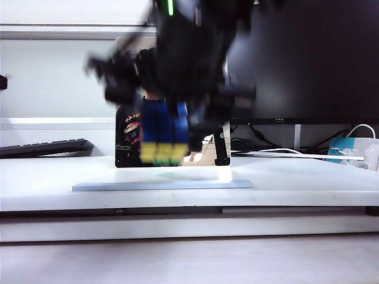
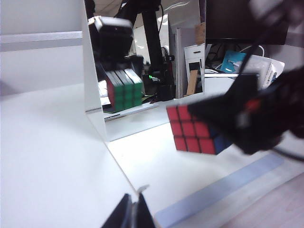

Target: Move the the Rubik's Cube near the mirror.

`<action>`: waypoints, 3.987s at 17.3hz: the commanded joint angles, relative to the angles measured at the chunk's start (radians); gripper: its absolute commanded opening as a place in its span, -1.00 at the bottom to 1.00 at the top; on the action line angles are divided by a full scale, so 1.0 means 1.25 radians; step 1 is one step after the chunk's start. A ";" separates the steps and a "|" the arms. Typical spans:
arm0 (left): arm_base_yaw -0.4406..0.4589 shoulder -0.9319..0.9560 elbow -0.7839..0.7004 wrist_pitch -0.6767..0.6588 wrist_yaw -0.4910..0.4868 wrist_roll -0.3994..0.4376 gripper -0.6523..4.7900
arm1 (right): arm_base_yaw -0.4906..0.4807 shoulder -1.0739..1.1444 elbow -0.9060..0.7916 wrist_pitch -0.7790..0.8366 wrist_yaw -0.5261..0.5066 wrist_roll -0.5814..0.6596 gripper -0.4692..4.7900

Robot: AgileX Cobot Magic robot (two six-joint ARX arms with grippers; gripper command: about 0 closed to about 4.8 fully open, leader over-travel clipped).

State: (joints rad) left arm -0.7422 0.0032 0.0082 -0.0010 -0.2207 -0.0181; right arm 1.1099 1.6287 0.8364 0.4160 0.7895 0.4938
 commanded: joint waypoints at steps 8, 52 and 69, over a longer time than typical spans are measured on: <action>0.002 0.000 0.001 0.007 -0.001 0.003 -0.68 | -0.025 0.053 0.003 0.008 -0.046 0.010 0.46; 0.570 0.000 0.001 0.007 0.013 0.003 -0.68 | -0.053 -1.155 -0.107 -0.568 -0.001 -0.355 -0.84; 0.570 0.000 0.001 0.007 0.018 0.003 -0.68 | -0.851 -1.300 -0.635 -0.412 -0.682 -0.241 -0.84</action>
State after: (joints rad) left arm -0.0311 0.0032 0.0082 -0.0010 -0.1986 -0.0177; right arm 0.0471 0.0063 0.0406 -0.1249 -0.0662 0.1806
